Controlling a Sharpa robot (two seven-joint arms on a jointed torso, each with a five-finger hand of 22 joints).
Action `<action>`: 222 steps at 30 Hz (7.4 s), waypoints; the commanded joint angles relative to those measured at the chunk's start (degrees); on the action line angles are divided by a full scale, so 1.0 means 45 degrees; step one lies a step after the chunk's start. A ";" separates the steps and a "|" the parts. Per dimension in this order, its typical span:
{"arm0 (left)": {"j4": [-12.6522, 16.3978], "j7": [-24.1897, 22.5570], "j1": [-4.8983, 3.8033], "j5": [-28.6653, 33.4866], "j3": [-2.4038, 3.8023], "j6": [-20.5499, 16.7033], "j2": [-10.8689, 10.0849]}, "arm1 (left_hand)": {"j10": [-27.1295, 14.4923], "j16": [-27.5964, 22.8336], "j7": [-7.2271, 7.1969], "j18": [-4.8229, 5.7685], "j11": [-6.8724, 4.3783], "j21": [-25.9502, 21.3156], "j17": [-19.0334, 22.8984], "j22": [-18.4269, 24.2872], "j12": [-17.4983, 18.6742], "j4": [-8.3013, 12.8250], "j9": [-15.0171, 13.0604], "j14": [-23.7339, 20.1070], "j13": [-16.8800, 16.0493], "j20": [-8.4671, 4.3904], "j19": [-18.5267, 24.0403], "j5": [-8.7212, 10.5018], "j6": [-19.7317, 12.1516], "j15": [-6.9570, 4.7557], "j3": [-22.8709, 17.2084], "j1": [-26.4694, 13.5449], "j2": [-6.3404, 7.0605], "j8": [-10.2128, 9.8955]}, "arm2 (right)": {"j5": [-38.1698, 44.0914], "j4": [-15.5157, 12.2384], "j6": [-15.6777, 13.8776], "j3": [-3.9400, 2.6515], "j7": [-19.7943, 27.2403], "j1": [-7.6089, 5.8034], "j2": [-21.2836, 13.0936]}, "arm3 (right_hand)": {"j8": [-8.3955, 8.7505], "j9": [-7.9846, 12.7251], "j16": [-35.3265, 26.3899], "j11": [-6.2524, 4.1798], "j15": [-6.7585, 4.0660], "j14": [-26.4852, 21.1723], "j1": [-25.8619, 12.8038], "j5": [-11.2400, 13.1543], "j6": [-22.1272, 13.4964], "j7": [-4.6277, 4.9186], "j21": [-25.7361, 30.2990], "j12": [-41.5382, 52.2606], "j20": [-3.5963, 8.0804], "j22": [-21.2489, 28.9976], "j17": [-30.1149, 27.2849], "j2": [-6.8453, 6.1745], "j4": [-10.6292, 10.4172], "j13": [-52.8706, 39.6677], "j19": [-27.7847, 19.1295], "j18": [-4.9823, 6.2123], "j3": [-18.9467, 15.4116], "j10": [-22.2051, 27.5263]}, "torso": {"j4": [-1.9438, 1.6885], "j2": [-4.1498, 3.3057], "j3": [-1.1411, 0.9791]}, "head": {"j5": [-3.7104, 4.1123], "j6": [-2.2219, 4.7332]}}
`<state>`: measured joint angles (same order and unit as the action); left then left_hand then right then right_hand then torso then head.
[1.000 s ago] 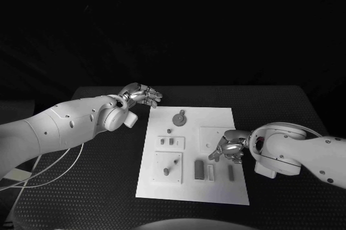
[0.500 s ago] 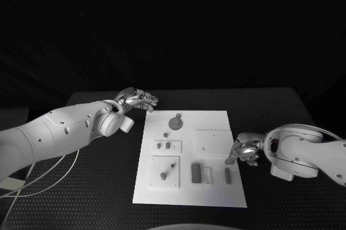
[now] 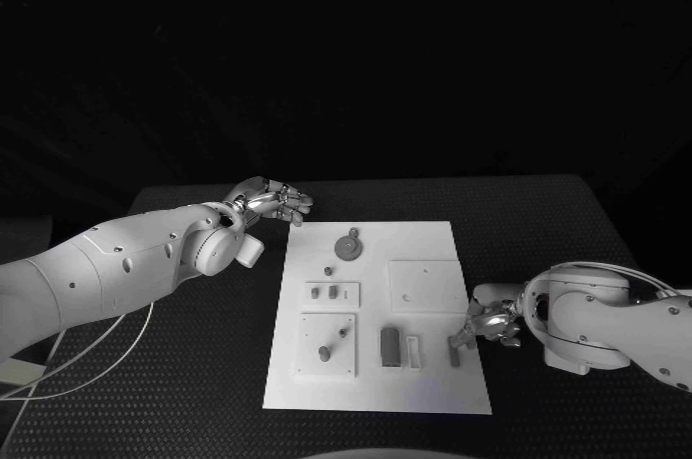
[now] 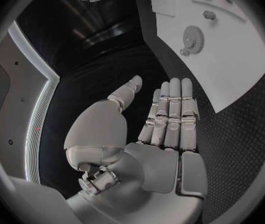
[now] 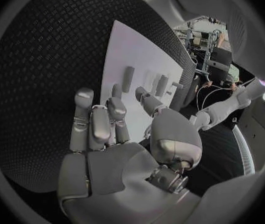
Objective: Assemble the parts on the task board
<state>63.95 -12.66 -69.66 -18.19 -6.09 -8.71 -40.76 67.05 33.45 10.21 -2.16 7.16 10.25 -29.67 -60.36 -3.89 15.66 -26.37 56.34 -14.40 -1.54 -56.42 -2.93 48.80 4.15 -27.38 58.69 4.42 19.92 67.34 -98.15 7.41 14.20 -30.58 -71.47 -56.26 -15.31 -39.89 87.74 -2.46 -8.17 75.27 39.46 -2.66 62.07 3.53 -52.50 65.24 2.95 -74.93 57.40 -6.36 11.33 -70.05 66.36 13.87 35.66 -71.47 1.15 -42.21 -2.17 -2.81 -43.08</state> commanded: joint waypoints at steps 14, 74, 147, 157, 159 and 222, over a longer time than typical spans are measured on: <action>0.0094 -0.0235 -0.0003 0.0112 0.0007 0.0120 0.0015 | -0.0036 -0.0093 -0.0018 -0.0241 -0.0018 -0.0062 -0.0058 -0.0022 -0.0087 -0.0088 0.0026 0.0083 0.0014 0.0002 -0.0113 0.0006 -0.0064 -0.0001 0.0078 -0.0215 -0.0022 0.0083 | 0.1787 0.0305 -0.0008 0.0007 -0.0094 0.0670 0.0684 | 0.0141 0.0005 -0.0076 -0.0038 -0.0061 0.0035 -0.0964 -0.0045 0.0157 0.0035 0.0073 0.0086 0.0033 -0.0203 0.0018 -0.0735 -0.1028 0.0045 0.0018 0.0252 0.0351 -0.0001 | -0.0024 -0.0033 0.0014 | 0.0059 -0.0119; 0.0160 -0.0169 -0.0007 0.0118 0.0009 0.0104 -0.0088 | -0.0031 -0.0137 -0.0024 -0.0250 -0.0024 -0.0080 -0.0118 -0.0037 -0.0089 -0.0072 0.0044 0.0098 0.0014 -0.0008 -0.0119 0.0005 -0.0065 -0.0009 0.0062 -0.0201 -0.0045 0.0097 | -0.3041 -0.0086 -0.3126 -0.0001 0.0063 0.0994 0.1049 | 0.0432 0.0111 -0.0131 0.0133 0.0146 -0.0215 0.3303 -0.0045 -0.0044 0.0199 -0.0038 -0.0173 -0.0236 -0.0250 -0.0279 0.1522 0.1230 0.0500 -0.0302 0.0252 0.0344 0.0281 | -0.0014 -0.0031 0.0020 | 0.0052 -0.0194; 0.0238 -0.0131 -0.0016 0.0121 0.0010 0.0104 -0.0169 | -0.0016 -0.0196 -0.0034 -0.0249 -0.0029 -0.0100 -0.0201 -0.0061 -0.0094 -0.0067 0.0066 0.0122 0.0013 -0.0010 -0.0136 0.0005 -0.0047 -0.0012 0.0053 -0.0205 -0.0035 0.0126 | -0.3018 0.0144 -0.2554 -0.0002 0.0099 0.0977 0.1730 | 0.0484 0.0427 -0.0164 0.0044 0.0035 -0.0106 0.1183 -0.0043 0.0280 0.0117 -0.0002 -0.0021 -0.0125 -0.0195 -0.0275 0.1159 0.1121 0.0507 -0.0113 0.0252 0.0662 0.0171 | -0.0002 -0.0026 0.0011 | -0.0127 -0.0247; 0.0236 -0.0128 -0.0016 0.0121 0.0010 0.0110 -0.0174 | -0.0017 -0.0202 -0.0033 -0.0249 -0.0029 -0.0103 -0.0208 -0.0063 -0.0093 -0.0064 0.0069 0.0123 0.0013 -0.0010 -0.0137 0.0005 -0.0048 -0.0012 0.0052 -0.0203 -0.0032 0.0127 | -0.2924 0.0102 -0.2118 -0.0002 0.0136 0.0978 0.1784 | 0.0478 0.0436 -0.0171 0.0058 0.0051 -0.0141 0.1663 -0.0043 0.0264 0.0129 -0.0005 -0.0034 -0.0115 -0.0216 -0.0309 0.1097 0.1193 0.0536 -0.0145 0.0252 0.0781 0.0190 | -0.0001 -0.0027 0.0007 | -0.0118 -0.0287; 0.0235 -0.0117 -0.0016 0.0121 0.0010 0.0134 -0.0168 | -0.0017 -0.0202 -0.0033 -0.0249 -0.0029 -0.0103 -0.0208 -0.0063 -0.0093 -0.0064 0.0069 0.0123 0.0013 -0.0010 -0.0137 0.0005 -0.0048 -0.0012 0.0052 -0.0203 -0.0032 0.0127 | -0.2873 0.0099 -0.2063 -0.0002 0.0147 0.0978 0.1789 | 0.0476 0.0436 -0.0170 0.0059 0.0053 -0.0144 0.1711 -0.0043 0.0263 0.0130 -0.0007 -0.0033 -0.0117 -0.0218 -0.0310 0.1105 0.1191 0.0537 -0.0149 0.0252 0.0784 0.0190 | 0.0000 -0.0026 0.0010 | -0.0128 -0.0298; 0.0204 -0.0102 -0.0015 0.0122 0.0010 0.0162 -0.0156 | -0.0022 -0.0249 -0.0027 -0.0247 -0.0027 -0.0122 -0.0262 -0.0075 -0.0089 -0.0082 0.0090 0.0132 0.0016 -0.0009 -0.0142 0.0005 -0.0062 -0.0011 0.0041 -0.0218 -0.0045 0.0132 | -0.1380 0.0197 -0.1670 -0.0002 0.0445 0.0977 0.1769 | 0.0394 0.0408 -0.0208 0.0122 0.0113 -0.0276 0.3090 -0.0043 0.0109 0.0190 0.0064 -0.0066 -0.0140 -0.0215 -0.0461 -0.1269 0.0399 0.0723 -0.0084 0.0252 0.1067 0.0381 | -0.0006 -0.0028 -0.0001 | -0.0180 -0.0416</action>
<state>64.77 -12.67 -69.67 -17.94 -6.09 -8.69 -41.59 67.05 32.56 10.21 -2.13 7.16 10.03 -30.75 -60.61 -4.12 15.50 -26.06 56.65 -14.40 -1.74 -56.62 -2.93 48.80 4.05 -27.23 58.19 4.37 20.13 58.30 -97.31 -1.21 14.18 -29.20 -67.15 -48.54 -13.19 -38.09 87.07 -1.94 -7.65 74.11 52.74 -2.88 62.26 4.30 -52.24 64.59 2.14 -74.92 55.29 -12.15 12.78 -66.73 65.95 13.97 40.48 -69.71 1.16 -42.32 -2.17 -3.66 -45.02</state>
